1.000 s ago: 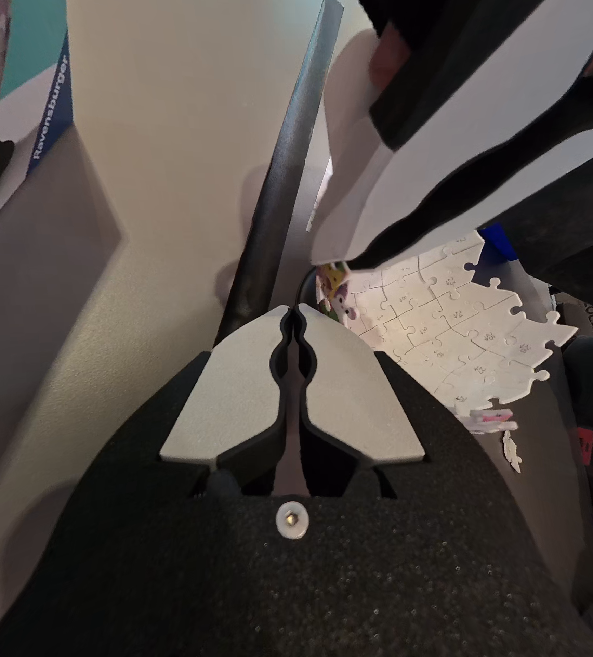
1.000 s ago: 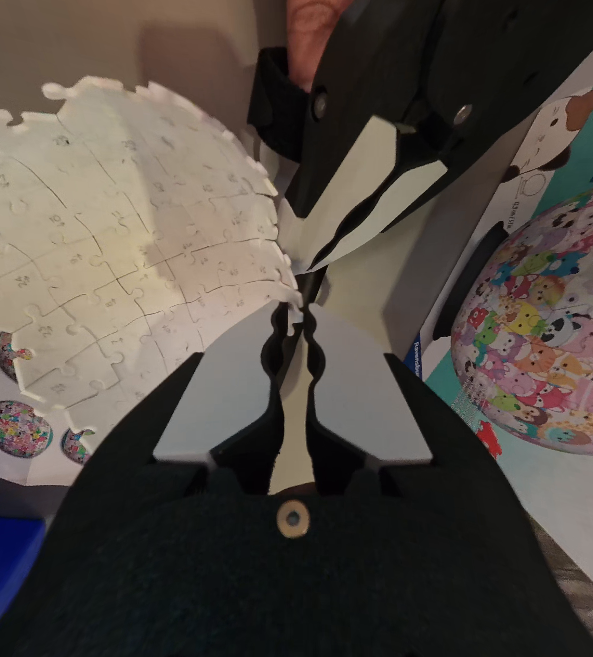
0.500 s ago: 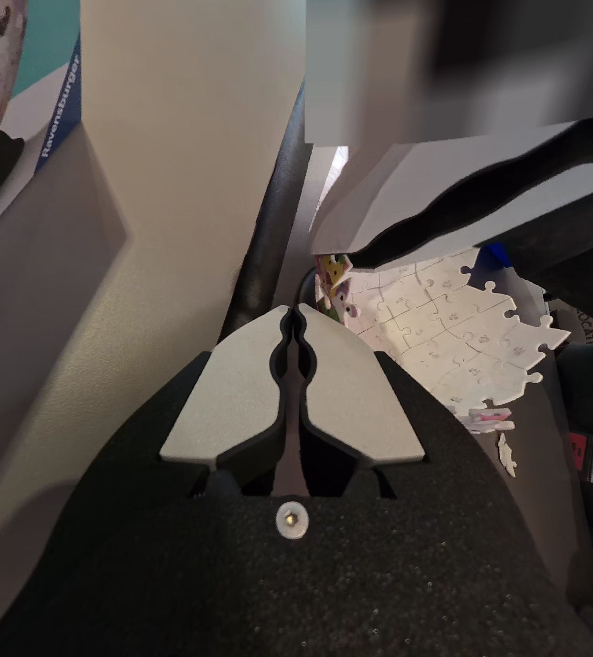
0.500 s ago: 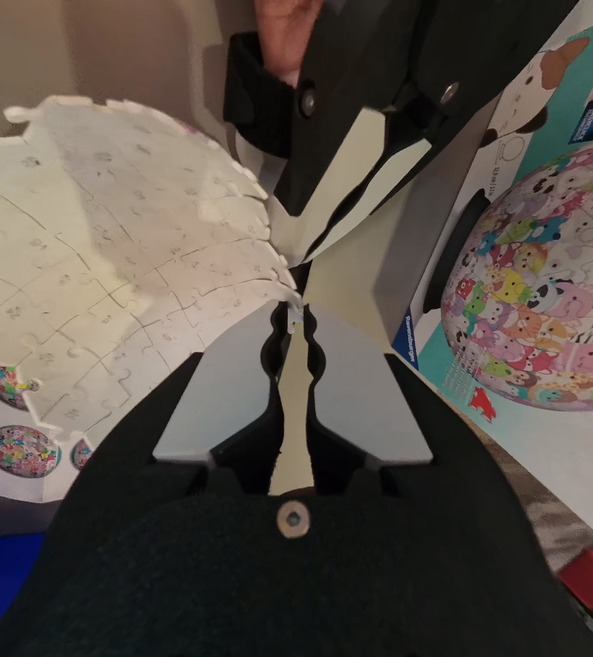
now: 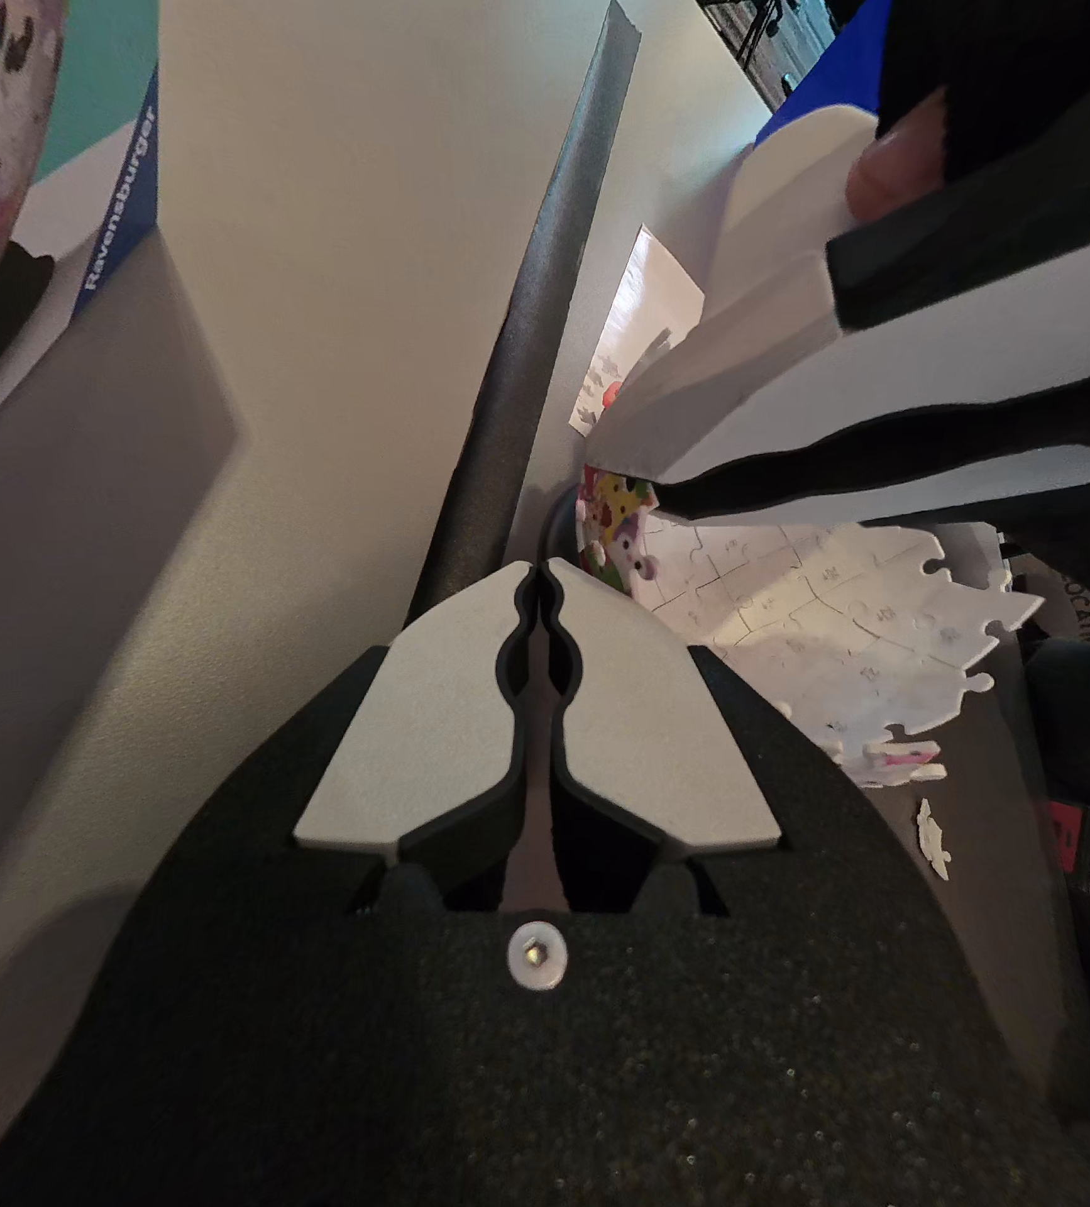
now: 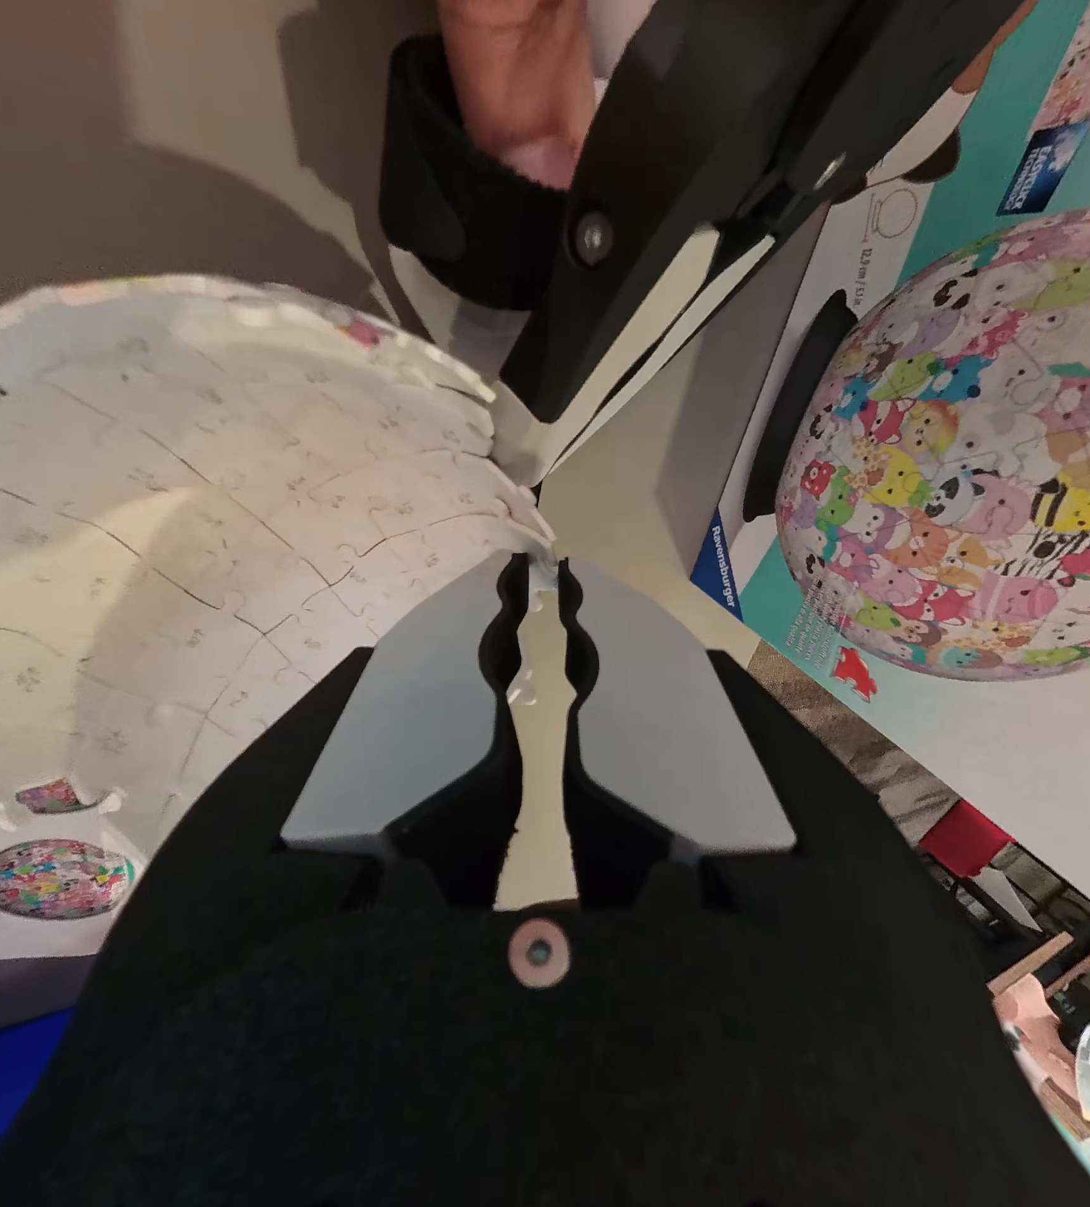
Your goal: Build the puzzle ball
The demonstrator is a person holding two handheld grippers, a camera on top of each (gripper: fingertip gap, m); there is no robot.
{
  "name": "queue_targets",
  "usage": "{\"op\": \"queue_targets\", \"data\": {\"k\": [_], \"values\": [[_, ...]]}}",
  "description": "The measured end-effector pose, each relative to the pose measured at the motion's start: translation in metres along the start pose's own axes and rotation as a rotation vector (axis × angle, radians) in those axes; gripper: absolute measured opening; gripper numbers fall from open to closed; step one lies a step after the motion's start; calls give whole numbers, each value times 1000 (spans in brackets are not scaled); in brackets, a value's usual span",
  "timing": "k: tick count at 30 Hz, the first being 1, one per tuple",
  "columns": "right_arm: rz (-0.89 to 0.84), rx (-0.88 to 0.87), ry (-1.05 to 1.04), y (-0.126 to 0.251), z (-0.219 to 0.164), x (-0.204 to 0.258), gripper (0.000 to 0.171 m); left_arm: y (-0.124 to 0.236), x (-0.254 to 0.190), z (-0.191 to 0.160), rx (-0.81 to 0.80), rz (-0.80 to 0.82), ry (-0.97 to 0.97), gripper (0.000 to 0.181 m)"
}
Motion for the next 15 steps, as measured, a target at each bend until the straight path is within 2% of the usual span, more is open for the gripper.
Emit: {"op": "queue_targets", "data": {"k": [15], "values": [[-27, 17, -28, -3, -2, -2, 10, -1, -1, -1, 7, 2, -15, 0]]}}
Point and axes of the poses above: each gripper's, where its closed fingertips meet, y back along the fingers, z out of its top, x = y × z across the jaws, the point moved 2 cm from there along y, back along the fingers, and after that the axes turned 3 degrees about x, right-handed, at the moved point
